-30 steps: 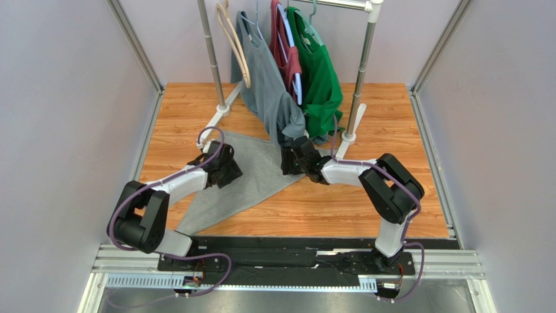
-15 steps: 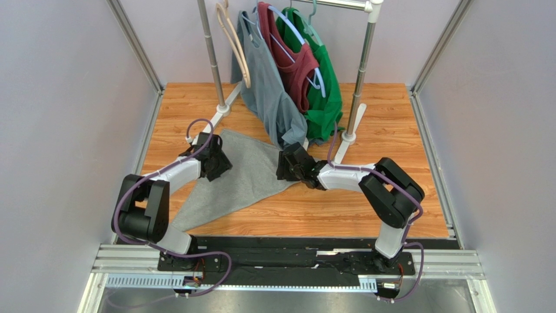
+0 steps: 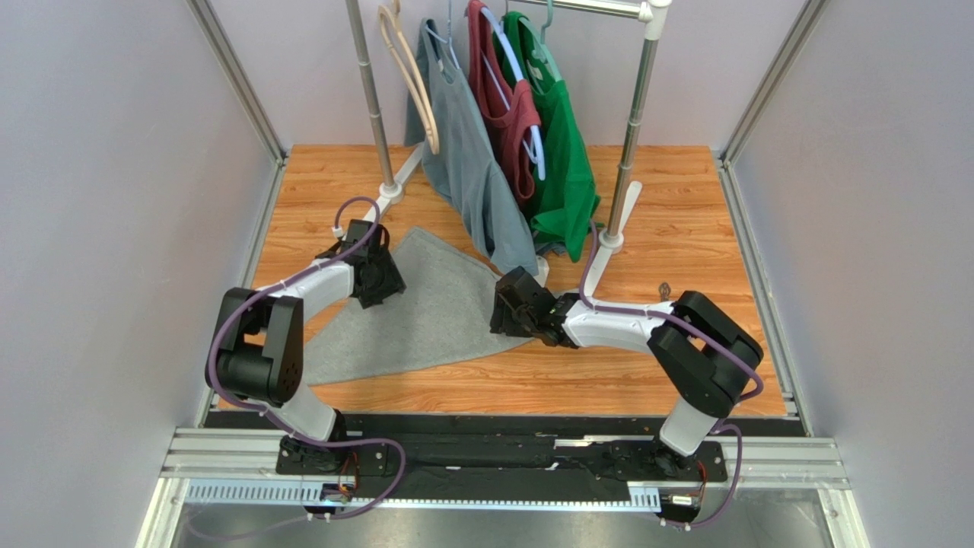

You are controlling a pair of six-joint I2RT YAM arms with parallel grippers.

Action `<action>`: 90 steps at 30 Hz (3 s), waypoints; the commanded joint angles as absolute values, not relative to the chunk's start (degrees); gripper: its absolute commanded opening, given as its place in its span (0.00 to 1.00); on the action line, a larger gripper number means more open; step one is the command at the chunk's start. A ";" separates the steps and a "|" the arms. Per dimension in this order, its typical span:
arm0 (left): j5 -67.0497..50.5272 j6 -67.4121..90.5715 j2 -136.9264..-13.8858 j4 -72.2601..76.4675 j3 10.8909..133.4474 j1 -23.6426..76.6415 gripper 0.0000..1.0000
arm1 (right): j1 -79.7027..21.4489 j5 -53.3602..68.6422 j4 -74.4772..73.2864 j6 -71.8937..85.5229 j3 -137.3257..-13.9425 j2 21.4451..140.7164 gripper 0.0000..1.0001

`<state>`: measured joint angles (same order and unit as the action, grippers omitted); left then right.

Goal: Fold the napkin, place the utensils inside, and roll it up
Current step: Adjust the napkin at the center of the board, then pick up the fork at the center of the board.

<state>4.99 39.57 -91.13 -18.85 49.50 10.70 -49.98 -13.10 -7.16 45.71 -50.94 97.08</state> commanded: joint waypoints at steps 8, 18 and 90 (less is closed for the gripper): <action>3.96 37.09 -91.32 -19.16 51.59 8.53 0.60 | -54.32 -14.15 -13.09 51.85 -51.59 97.30 0.55; 3.78 36.65 -90.62 -18.37 51.06 7.21 0.59 | -55.99 -15.47 -16.08 54.05 -52.29 93.25 0.56; -7.29 14.24 -64.16 -32.87 62.58 10.90 0.64 | 5.89 -10.55 -35.07 21.44 -50.01 92.11 0.20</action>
<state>-6.24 15.03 -64.12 -33.65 62.57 11.11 5.08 -10.04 -37.01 20.08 -50.72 90.54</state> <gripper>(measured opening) 0.641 0.215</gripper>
